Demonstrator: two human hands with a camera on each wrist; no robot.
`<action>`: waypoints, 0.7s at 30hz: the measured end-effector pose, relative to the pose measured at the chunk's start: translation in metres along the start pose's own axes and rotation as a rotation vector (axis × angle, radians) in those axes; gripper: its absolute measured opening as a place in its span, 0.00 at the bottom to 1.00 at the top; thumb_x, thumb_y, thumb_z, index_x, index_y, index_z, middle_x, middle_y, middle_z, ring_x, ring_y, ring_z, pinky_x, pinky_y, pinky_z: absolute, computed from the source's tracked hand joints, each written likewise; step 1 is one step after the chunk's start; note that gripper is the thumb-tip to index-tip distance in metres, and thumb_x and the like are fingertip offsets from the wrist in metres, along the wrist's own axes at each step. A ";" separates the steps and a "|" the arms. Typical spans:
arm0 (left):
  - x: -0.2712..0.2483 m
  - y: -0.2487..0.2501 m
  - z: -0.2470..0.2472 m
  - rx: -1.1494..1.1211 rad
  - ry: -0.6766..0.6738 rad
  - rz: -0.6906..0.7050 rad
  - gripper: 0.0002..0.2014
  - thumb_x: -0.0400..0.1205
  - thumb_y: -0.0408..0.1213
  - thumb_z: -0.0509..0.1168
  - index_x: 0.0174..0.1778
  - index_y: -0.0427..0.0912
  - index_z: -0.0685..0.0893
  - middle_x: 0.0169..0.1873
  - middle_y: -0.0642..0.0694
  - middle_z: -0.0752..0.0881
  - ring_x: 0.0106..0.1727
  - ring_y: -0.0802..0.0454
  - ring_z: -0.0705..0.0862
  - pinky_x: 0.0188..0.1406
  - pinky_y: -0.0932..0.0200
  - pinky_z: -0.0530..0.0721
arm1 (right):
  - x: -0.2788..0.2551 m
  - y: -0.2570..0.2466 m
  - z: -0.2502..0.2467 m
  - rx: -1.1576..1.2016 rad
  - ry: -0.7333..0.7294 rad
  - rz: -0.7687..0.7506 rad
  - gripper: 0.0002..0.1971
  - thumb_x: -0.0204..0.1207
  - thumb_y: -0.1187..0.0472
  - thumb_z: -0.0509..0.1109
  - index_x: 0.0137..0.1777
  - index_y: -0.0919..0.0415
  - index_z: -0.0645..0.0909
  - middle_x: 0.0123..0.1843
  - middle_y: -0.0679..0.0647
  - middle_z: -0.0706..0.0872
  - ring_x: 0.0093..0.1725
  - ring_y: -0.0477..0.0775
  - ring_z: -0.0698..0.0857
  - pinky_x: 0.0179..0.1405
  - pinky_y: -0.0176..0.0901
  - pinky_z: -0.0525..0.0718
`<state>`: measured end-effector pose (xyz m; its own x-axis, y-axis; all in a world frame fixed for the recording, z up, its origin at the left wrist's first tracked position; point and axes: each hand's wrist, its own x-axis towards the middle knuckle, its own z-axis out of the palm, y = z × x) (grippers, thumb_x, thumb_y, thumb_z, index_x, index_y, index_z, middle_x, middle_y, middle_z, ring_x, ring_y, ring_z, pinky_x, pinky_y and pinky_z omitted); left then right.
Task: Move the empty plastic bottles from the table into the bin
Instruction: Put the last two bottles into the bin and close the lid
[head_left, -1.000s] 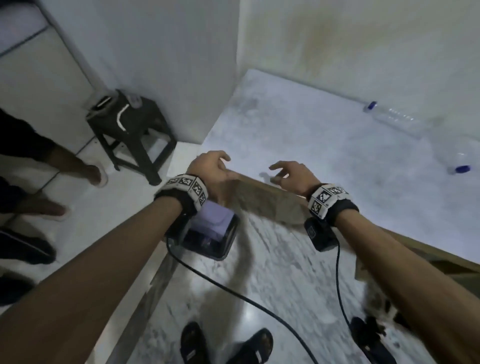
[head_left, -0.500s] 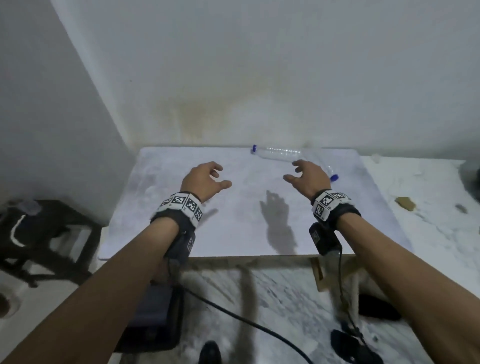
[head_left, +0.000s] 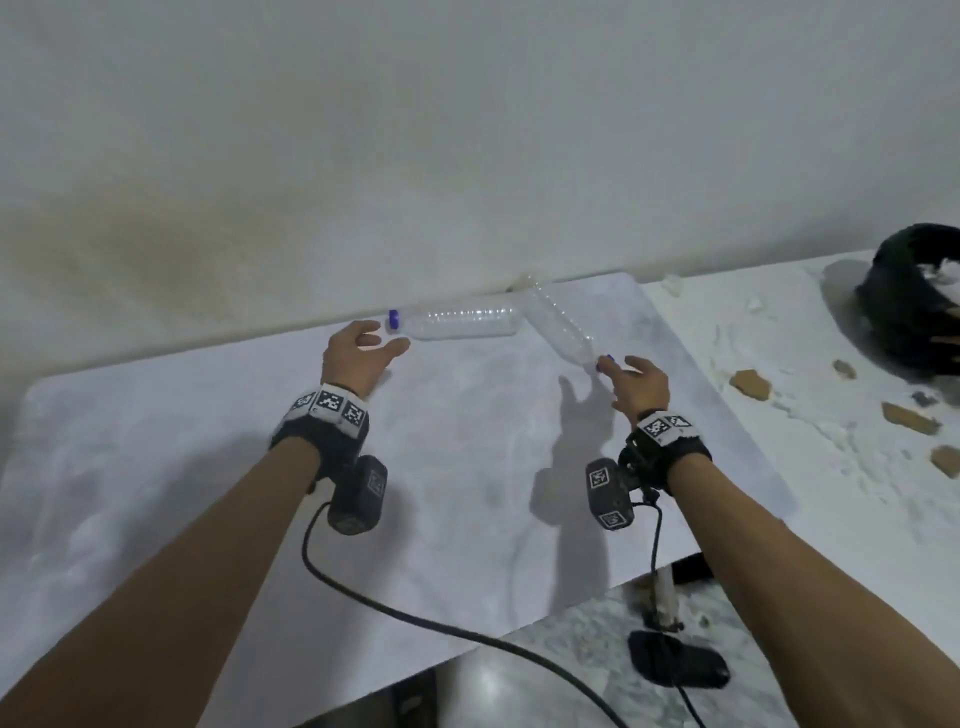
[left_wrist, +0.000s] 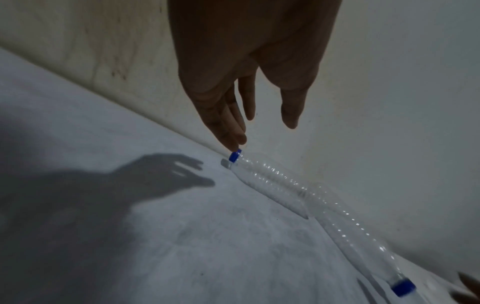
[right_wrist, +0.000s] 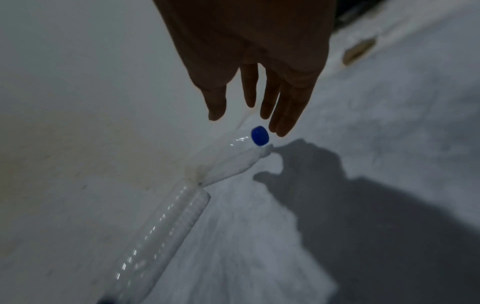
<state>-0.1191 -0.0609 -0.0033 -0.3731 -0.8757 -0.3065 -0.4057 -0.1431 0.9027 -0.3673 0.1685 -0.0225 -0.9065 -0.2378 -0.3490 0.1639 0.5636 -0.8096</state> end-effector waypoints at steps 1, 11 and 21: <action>0.015 -0.002 0.006 -0.059 0.007 -0.052 0.26 0.72 0.40 0.77 0.66 0.40 0.80 0.55 0.41 0.85 0.48 0.45 0.84 0.47 0.53 0.88 | 0.015 0.007 0.007 0.070 0.006 0.066 0.39 0.61 0.42 0.79 0.71 0.58 0.77 0.66 0.61 0.85 0.62 0.63 0.85 0.64 0.60 0.84; 0.115 -0.027 0.053 -0.289 -0.009 -0.257 0.37 0.75 0.45 0.74 0.77 0.34 0.67 0.64 0.27 0.82 0.31 0.52 0.75 0.52 0.36 0.86 | 0.062 0.018 0.047 0.198 0.101 0.198 0.27 0.77 0.45 0.68 0.68 0.64 0.79 0.52 0.61 0.88 0.32 0.54 0.86 0.44 0.47 0.89; 0.128 -0.023 0.064 -0.283 -0.101 -0.256 0.08 0.79 0.39 0.71 0.47 0.38 0.81 0.36 0.41 0.83 0.33 0.52 0.84 0.27 0.54 0.86 | 0.062 0.017 0.051 0.343 0.087 0.180 0.16 0.77 0.61 0.74 0.60 0.69 0.81 0.38 0.59 0.86 0.33 0.56 0.86 0.43 0.50 0.90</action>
<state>-0.2105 -0.1404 -0.0829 -0.3759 -0.7470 -0.5483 -0.2555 -0.4852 0.8362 -0.4010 0.1227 -0.0821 -0.8785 -0.0834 -0.4704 0.4303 0.2894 -0.8550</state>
